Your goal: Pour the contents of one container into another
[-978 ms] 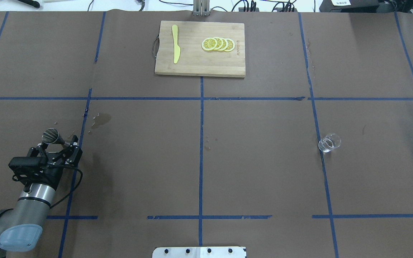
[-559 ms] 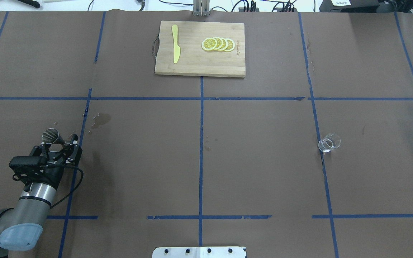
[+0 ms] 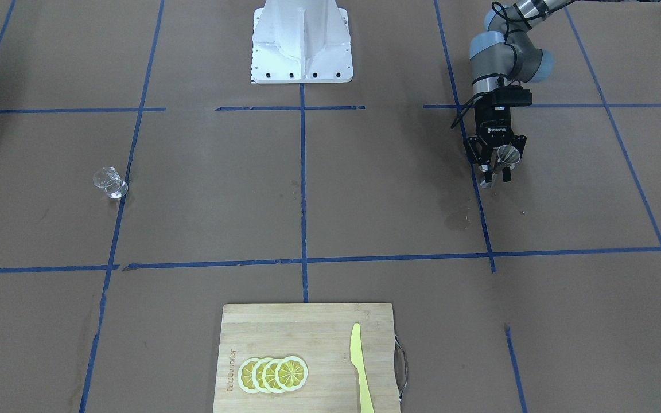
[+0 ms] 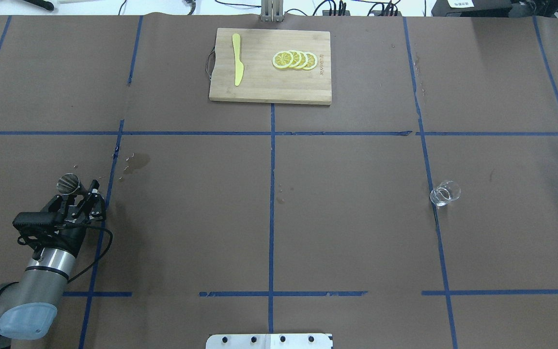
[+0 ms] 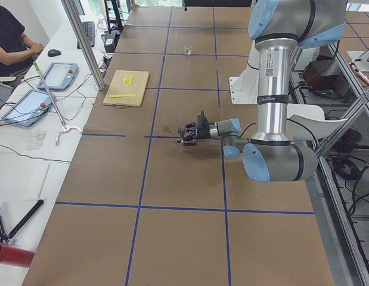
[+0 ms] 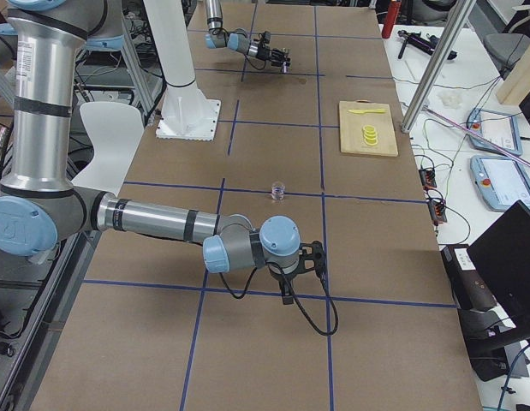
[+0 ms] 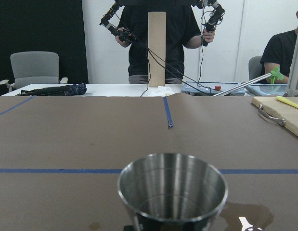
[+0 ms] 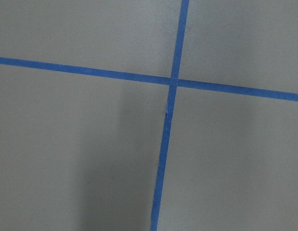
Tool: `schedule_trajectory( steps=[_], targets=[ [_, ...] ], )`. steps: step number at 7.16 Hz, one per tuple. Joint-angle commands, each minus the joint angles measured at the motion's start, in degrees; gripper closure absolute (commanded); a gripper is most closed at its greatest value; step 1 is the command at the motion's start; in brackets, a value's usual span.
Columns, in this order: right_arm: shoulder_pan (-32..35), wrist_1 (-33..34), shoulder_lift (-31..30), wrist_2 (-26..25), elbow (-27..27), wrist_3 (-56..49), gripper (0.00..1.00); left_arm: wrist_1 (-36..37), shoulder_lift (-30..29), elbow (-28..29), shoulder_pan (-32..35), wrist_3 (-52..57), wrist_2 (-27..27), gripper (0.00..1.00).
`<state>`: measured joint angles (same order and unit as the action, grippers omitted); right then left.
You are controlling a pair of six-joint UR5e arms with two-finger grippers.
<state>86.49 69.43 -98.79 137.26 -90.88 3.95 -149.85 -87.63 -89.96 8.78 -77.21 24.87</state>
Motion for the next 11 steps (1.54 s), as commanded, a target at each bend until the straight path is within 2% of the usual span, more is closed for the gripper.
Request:
schedule_trajectory(
  steps=[1,2,3,4,6,7,9,11],
  targets=[
    [0.0,0.0,0.0,0.0,0.0,0.0,0.00,0.0,0.0,0.1,-0.3,0.0,0.0,0.54],
    [0.0,0.0,0.0,0.1,0.0,0.1,0.00,0.0,-0.1,0.3,-0.3,0.0,0.0,0.62],
    [0.0,0.0,0.0,0.1,0.0,0.1,0.00,-0.1,-0.1,0.2,-0.3,0.0,0.0,0.74],
    [0.0,0.0,0.0,0.1,0.0,0.1,0.00,-0.1,-0.1,0.3,-0.3,0.0,0.0,0.97],
    [0.0,0.0,0.0,0.1,0.0,0.1,0.00,-1.8,-0.5,1.0,0.1,3.6,-0.2,1.00],
    [0.0,0.0,0.0,0.1,-0.1,0.1,0.00,-5.2,-0.8,-0.1,0.8,13.0,-0.3,1.00],
    [0.0,0.0,0.2,0.0,-0.1,0.1,0.00,-18.9,-0.7,0.0,1.2,24.3,-0.4,1.00],
    [0.0,0.0,0.3,0.0,-0.1,0.1,0.00,-20.3,-0.9,-0.3,1.2,26.5,0.0,1.00]
  ],
)
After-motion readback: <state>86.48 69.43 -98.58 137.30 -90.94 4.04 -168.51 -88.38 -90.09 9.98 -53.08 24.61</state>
